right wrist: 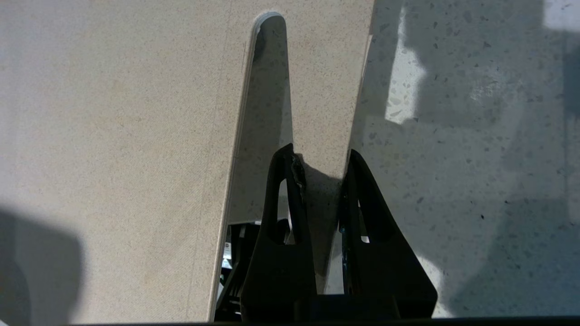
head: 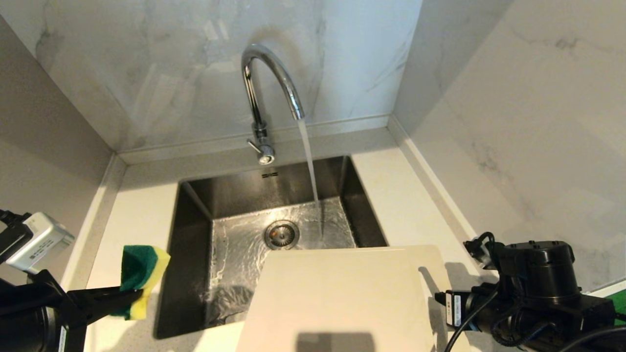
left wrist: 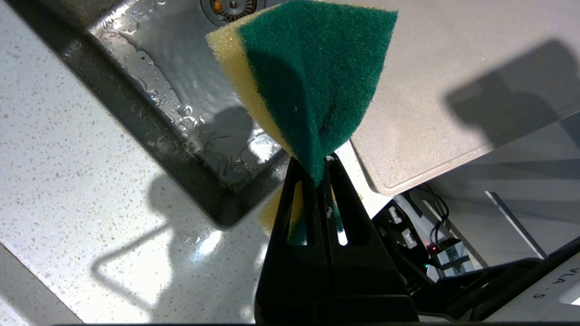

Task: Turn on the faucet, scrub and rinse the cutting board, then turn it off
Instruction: Put down the cutting board

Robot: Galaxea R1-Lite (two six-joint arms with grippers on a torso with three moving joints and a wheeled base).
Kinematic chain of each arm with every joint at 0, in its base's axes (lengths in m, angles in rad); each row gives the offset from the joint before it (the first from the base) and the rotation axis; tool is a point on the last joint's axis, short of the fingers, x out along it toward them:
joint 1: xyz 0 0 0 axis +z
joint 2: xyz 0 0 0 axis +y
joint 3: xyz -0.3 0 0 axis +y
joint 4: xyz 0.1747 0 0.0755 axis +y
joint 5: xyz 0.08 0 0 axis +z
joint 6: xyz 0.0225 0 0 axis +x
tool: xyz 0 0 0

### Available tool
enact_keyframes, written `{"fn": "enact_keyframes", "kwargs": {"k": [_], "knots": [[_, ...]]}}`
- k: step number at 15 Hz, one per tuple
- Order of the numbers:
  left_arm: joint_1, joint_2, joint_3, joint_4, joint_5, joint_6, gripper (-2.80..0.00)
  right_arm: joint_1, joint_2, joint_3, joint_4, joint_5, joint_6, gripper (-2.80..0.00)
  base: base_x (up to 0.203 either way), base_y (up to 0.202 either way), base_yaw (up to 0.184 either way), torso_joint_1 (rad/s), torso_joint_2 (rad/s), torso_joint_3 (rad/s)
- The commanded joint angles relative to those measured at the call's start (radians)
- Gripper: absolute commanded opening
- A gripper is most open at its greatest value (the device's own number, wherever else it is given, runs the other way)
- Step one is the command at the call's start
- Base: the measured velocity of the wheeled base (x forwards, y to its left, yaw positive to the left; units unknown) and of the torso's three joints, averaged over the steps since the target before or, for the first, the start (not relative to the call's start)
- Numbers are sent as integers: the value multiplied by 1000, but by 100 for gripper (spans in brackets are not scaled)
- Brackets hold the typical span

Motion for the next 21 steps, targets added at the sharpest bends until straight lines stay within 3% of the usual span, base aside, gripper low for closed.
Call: {"fn": "enact_keyframes", "kwargs": {"k": [1,2,10,14,21], "knots": [[0,9,0,-1,1,0,-280,0,52,2,-32,1,2,-280,0,0,0,0,0,0],[0,9,3,-1,1,0,-280,0,64,-1,-47,0,8,0,0,0,0,0,0,0],[0,5,26,-3,2,-7,-280,0,57,-2,-78,2,37,0,0,0,0,0,0,0],[0,-6,40,-1,2,-7,-280,0,-45,6,-82,65,82,0,0,0,0,0,0,0],[0,-4,40,-2,2,-9,-280,1,-71,6,-79,69,91,0,0,0,0,0,0,0]]}}
